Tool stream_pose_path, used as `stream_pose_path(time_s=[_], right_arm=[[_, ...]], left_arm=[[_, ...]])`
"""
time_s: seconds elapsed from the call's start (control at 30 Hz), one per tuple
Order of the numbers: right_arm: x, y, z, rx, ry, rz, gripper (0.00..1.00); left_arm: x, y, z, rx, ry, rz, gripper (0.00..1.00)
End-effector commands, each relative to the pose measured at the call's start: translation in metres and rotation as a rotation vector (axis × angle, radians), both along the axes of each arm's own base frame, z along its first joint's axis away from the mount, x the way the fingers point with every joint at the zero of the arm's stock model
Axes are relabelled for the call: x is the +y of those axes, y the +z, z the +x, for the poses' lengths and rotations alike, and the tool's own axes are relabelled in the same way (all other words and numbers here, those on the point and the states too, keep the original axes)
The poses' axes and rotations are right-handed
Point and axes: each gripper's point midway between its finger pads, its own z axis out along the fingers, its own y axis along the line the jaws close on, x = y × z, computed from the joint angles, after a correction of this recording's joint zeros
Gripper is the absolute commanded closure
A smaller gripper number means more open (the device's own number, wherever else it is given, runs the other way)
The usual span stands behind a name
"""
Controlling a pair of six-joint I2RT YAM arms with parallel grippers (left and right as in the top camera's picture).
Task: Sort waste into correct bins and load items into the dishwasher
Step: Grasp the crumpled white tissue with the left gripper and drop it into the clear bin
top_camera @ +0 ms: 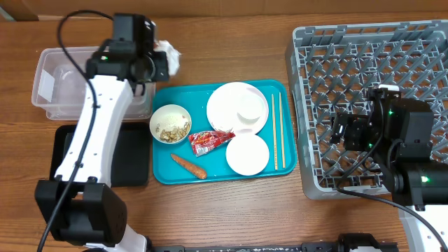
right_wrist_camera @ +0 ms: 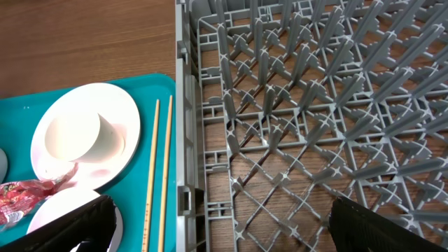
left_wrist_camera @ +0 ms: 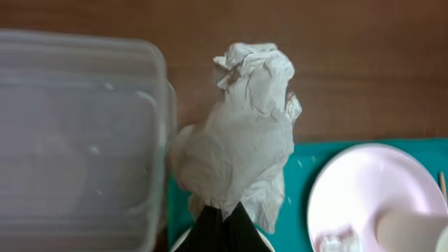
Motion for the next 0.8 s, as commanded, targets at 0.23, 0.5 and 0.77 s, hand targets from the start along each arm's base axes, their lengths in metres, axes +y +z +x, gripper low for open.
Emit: stream_pose_path(time_s=[0.23, 0.5, 0.77], right_arm=[[-0.002, 0.013, 0.003, -0.036, -0.011, -0.003, 0.0], [-0.002, 0.013, 0.002, -0.034, -0.011, -0.003, 0.0], [-0.002, 0.013, 0.002, -0.033, -0.011, -0.003, 0.0]], left_arm=[[0.105, 0.004, 0.009, -0.032, 0.259, 0.093, 0.89], [0.086, 0.004, 0.006, -0.019, 0.188, 0.046, 0.38], [-0.079, -0.009, -0.049, 0.118, -0.472, 0.013, 0.32]])
